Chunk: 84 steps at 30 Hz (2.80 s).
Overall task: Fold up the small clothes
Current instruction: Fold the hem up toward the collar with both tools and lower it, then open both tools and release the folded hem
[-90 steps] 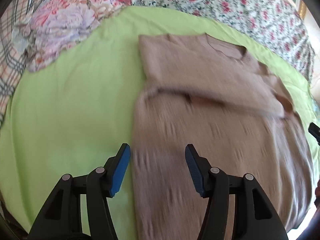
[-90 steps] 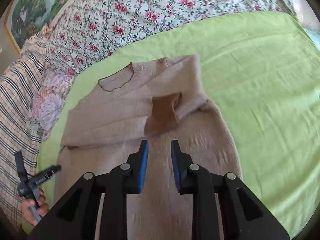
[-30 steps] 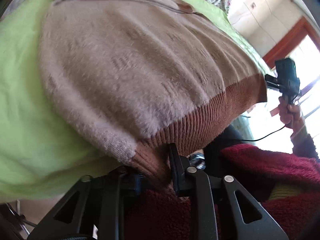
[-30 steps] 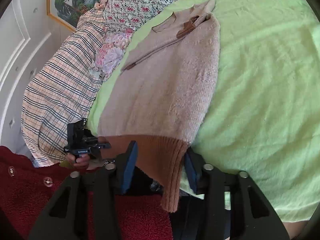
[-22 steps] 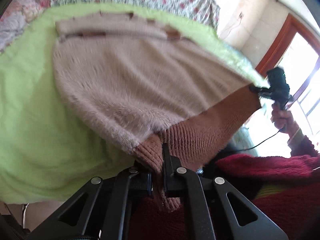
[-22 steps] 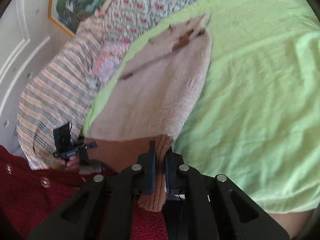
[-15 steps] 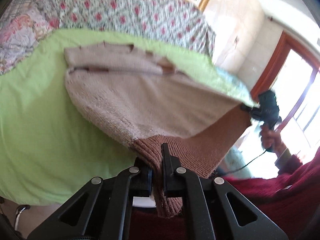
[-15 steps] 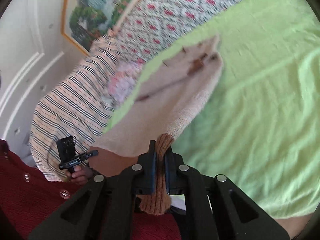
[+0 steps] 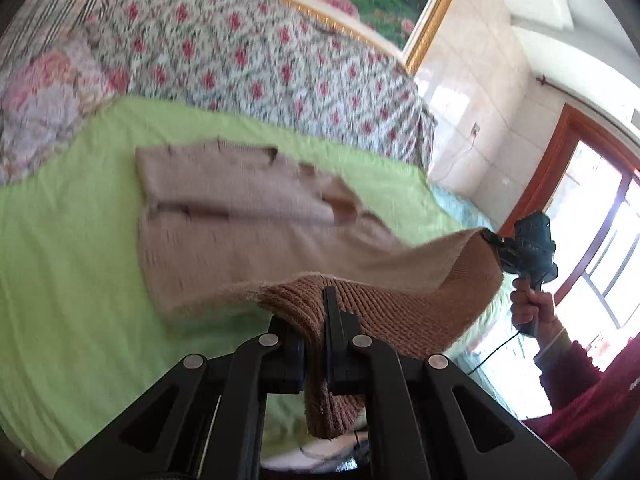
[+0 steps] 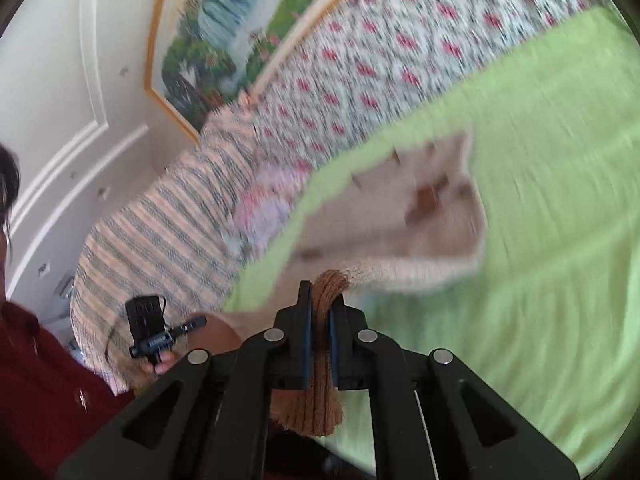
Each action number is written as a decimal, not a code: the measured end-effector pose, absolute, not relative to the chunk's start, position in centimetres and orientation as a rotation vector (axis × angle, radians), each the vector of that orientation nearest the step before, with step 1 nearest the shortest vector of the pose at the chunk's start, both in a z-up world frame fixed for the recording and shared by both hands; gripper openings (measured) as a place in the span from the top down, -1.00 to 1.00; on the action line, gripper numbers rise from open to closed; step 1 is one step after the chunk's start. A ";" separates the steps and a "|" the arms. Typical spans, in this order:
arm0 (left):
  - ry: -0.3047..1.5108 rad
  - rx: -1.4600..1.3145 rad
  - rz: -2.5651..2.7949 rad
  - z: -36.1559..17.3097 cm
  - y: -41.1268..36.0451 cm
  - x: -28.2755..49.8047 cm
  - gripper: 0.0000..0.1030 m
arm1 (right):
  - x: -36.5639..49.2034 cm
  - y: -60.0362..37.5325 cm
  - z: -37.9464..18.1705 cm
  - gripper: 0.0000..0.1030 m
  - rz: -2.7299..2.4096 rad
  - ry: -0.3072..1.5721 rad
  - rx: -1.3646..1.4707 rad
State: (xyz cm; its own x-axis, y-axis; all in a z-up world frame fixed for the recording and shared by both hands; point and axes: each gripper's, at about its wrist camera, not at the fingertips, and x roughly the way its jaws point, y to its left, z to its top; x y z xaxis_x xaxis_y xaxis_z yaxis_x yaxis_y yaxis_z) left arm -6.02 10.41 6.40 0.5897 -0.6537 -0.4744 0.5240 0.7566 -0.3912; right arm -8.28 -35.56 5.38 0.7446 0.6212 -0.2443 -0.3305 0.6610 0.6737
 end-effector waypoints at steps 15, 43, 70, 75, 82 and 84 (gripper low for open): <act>0.641 -0.344 -0.441 6.4 10.0 18.5 0.90 | 16.2 -36.8 4.7 0.84 0.333 0.633 0.708; 0.873 -0.193 -0.618 -1.2 -0.5 19.5 0.26 | 18.9 -25.0 0.8 0.66 0.555 0.853 0.311; 0.822 -0.413 -0.232 -2.3 8.8 24.2 0.59 | 18.2 -31.7 1.2 0.67 0.116 0.735 0.485; 0.818 -0.437 -0.262 -2.1 7.2 16.5 0.56 | 12.6 -28.6 1.1 0.66 0.182 0.698 0.542; 0.836 -0.455 -0.299 -1.9 5.3 6.8 0.12 | 7.1 -25.3 0.2 0.25 0.266 0.664 0.651; 0.831 -0.464 -0.300 -1.9 5.0 5.3 0.01 | 6.0 -24.6 0.5 0.25 0.281 0.662 0.643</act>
